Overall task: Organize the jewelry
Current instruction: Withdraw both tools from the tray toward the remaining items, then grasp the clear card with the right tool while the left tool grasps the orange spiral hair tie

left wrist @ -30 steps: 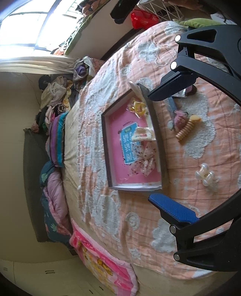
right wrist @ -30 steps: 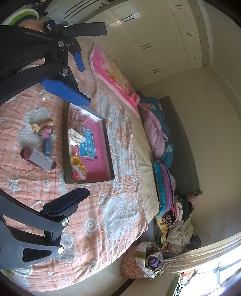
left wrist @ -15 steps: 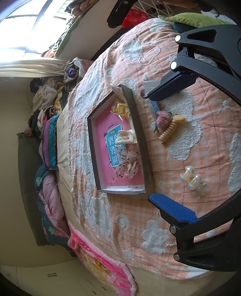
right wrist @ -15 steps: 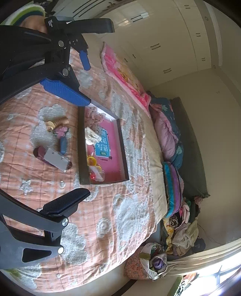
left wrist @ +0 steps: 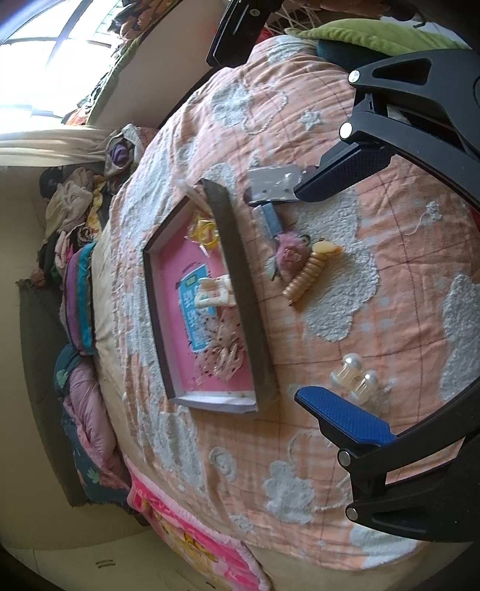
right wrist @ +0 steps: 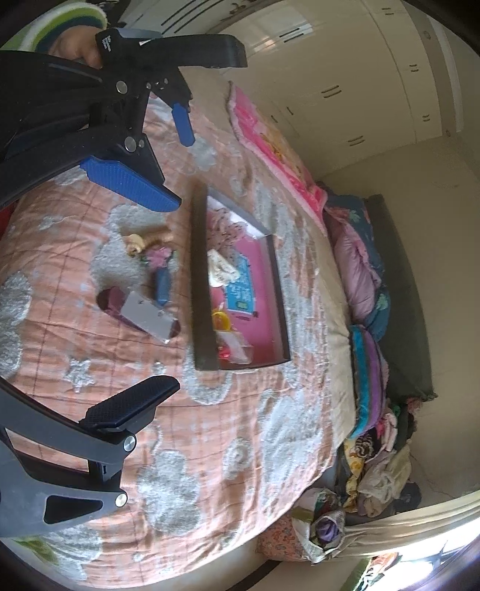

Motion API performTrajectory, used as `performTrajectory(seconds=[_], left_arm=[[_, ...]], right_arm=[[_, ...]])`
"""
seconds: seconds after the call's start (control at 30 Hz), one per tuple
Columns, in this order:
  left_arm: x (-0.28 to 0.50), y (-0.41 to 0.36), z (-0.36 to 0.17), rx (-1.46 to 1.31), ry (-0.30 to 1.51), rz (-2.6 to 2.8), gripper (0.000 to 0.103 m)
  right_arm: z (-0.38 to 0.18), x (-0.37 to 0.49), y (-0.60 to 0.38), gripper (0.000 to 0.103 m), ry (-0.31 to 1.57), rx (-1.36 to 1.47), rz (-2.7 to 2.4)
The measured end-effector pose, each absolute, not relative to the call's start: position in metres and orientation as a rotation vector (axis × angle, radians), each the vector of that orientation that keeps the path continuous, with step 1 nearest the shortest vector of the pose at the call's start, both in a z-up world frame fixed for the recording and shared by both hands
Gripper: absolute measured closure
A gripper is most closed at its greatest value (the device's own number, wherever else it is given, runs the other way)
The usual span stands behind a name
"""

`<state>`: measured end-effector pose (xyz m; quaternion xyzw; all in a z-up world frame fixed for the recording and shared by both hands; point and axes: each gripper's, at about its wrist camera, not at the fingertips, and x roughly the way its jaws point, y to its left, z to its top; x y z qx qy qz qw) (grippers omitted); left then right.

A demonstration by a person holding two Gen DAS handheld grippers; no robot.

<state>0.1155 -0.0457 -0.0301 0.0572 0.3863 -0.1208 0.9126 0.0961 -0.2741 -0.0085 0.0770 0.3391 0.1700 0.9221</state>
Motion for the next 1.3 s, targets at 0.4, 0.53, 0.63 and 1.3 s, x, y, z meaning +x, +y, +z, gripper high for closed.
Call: performTrajectory(seconds=[0.4, 0.53, 0.63, 1.3], left_arm=[[0.126, -0.058, -0.072, 0.111, 0.897, -0.296, 0.01], [0.129, -0.065, -0.083, 0.129, 0.914, -0.311, 0.01], [0.134, -0.068, -0.091, 0.127, 0.933, -0.317, 0.01], [0.166, -0.084, -0.124, 0.148, 0.991, -0.346, 0.078]], right_arm=[[-0.073, 0.128, -0.276, 0.029, 0.884, 0.228, 0.353], [-0.093, 0.143, -0.272, 0.039, 0.939, 0.248, 0.354], [-0.106, 0.158, -0.266, 0.049, 0.976, 0.264, 0.358], [-0.078, 0.133, -0.291, 0.093, 0.869, 0.301, 0.346]])
